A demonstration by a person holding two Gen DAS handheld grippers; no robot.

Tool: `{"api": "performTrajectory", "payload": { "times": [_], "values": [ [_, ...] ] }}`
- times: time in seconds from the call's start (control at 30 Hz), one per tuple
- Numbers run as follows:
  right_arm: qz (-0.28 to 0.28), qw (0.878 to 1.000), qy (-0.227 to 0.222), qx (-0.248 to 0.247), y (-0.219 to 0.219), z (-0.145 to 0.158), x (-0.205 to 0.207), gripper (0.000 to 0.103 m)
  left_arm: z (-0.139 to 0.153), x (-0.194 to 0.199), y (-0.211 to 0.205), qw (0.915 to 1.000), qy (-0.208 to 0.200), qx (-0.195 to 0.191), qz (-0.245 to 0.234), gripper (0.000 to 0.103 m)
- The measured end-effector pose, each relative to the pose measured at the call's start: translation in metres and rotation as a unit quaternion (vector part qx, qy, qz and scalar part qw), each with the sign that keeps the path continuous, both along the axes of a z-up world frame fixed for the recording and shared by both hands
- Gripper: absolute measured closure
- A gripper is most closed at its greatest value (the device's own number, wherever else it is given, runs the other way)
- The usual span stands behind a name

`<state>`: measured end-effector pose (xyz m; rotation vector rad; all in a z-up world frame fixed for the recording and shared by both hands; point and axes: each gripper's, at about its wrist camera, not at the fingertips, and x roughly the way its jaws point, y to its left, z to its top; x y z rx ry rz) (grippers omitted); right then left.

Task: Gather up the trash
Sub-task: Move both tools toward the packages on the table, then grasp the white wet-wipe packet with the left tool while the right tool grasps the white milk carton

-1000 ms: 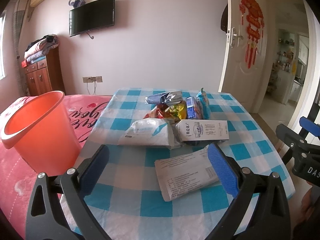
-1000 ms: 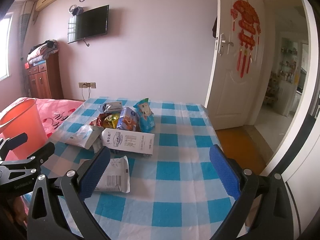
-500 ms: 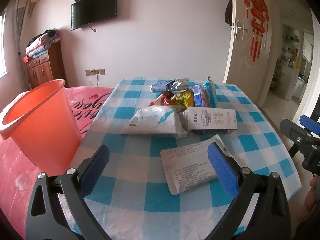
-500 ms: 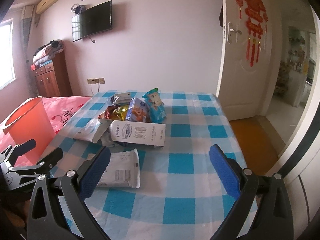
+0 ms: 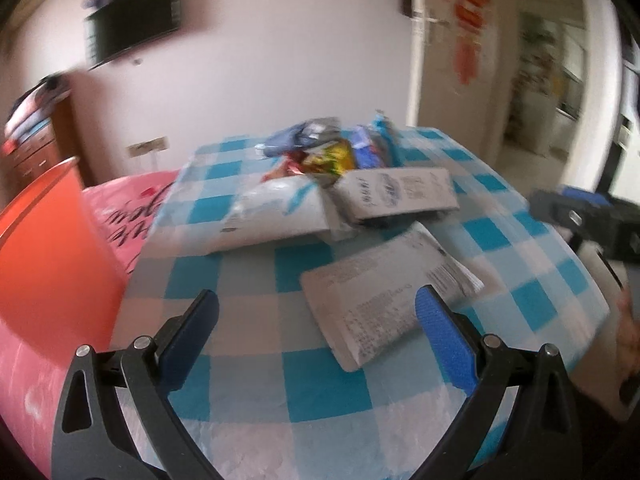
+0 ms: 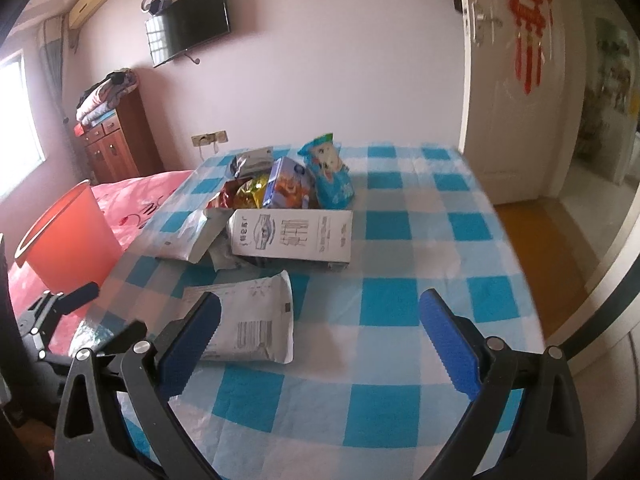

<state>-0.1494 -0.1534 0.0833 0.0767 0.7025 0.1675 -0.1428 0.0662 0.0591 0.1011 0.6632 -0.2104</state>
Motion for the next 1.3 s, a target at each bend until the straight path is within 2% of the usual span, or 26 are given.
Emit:
{"api": "performTrajectory", "payload": {
  "times": [0.13,0.27,0.43,0.57,0.67,0.83,1.03,1.17,1.3],
  "values": [
    [0.007,1.000,0.015,0.009,-0.004,-0.006,0.009,0.005,-0.004,0.001,-0.012,0.9956,-0.006,0.027,-0.089,0.004],
    [0.016,0.999,0.027,0.015,-0.006,-0.012,0.018,0.005,-0.005,0.006,-0.024,0.9872,-0.019,0.053,-0.149,0.004],
    [0.028,0.998,0.044,0.022,-0.006,-0.018,0.026,0.006,-0.013,0.031,-0.034,0.9780,0.001,0.069,-0.197,0.004],
    [0.037,0.997,0.060,0.028,-0.006,-0.024,0.033,0.017,-0.021,0.043,-0.050,0.9615,0.006,0.107,-0.253,0.004],
    [0.040,0.996,0.073,0.045,-0.009,-0.028,0.039,0.017,-0.025,0.053,-0.058,0.9536,0.010,0.126,-0.273,0.004],
    [0.046,0.993,0.087,0.068,-0.014,-0.034,0.049,0.017,-0.036,0.072,-0.066,0.9428,0.039,0.135,-0.302,0.004],
    [0.050,0.988,0.106,0.104,-0.023,-0.039,0.070,0.017,-0.038,0.084,-0.066,0.9443,0.067,0.097,-0.307,0.004],
    [0.049,0.984,0.119,0.124,-0.026,-0.044,0.086,0.017,-0.044,0.085,-0.069,0.9487,0.092,0.069,-0.295,0.006],
    [0.052,0.981,0.124,0.136,-0.025,-0.046,0.103,0.017,-0.045,0.079,-0.068,0.9556,0.098,0.053,-0.273,0.011]
  ]
}}
